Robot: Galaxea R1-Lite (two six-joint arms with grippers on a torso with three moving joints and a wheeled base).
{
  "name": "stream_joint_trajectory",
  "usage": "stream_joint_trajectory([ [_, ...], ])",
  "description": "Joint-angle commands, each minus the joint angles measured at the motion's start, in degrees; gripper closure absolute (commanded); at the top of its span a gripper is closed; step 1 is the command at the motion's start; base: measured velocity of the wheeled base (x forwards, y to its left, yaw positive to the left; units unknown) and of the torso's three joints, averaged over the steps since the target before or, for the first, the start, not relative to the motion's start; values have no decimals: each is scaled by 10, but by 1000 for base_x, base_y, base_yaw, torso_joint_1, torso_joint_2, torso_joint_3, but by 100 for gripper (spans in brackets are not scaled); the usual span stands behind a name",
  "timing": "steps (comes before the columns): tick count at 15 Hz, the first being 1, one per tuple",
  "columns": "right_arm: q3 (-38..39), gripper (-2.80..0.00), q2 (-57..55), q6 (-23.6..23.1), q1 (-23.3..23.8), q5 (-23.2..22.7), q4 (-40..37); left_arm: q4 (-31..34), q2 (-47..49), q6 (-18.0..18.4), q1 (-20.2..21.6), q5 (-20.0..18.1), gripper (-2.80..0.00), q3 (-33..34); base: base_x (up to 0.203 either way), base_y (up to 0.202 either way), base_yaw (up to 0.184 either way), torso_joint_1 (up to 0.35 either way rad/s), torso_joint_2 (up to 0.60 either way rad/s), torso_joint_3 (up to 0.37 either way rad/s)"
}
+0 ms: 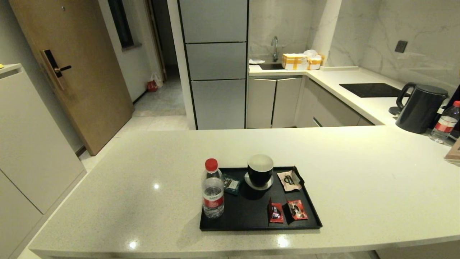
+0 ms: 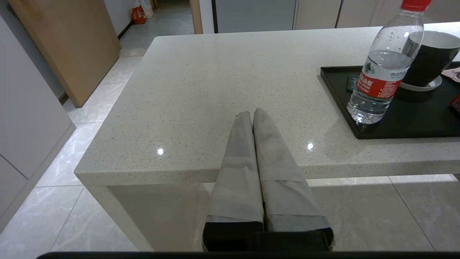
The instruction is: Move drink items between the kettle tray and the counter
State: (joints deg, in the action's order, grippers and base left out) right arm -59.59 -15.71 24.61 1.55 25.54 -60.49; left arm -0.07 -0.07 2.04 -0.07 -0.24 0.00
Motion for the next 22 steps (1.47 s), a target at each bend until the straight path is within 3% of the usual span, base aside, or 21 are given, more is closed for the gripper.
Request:
stream_joint_trajectory([
  [1,22,0,115,-61,-11,-92,38,0,1,0,0,0,0,0,0,0,0,0,0,0],
  [2,48,0,147,-92,-13,-158,66,0,0,0,0,0,0,0,0,0,0,0,0,0],
  [5,152,0,158,-127,-17,-238,156,0,1,0,0,0,0,0,0,0,0,0,0,0],
  [9,345,0,157,-152,-17,-262,400,0,1,0,0,0,0,0,0,0,0,0,0,0],
  [13,580,0,157,-214,-17,-264,630,0,1,0,1,0,0,0,0,0,0,0,0,0],
  [19,597,0,156,-269,-17,-254,597,0,1,0,0,0,0,0,0,0,0,0,0,0],
  [22,597,0,156,-262,-17,-253,598,0,1,0,1,0,0,0,0,0,0,0,0,0],
])
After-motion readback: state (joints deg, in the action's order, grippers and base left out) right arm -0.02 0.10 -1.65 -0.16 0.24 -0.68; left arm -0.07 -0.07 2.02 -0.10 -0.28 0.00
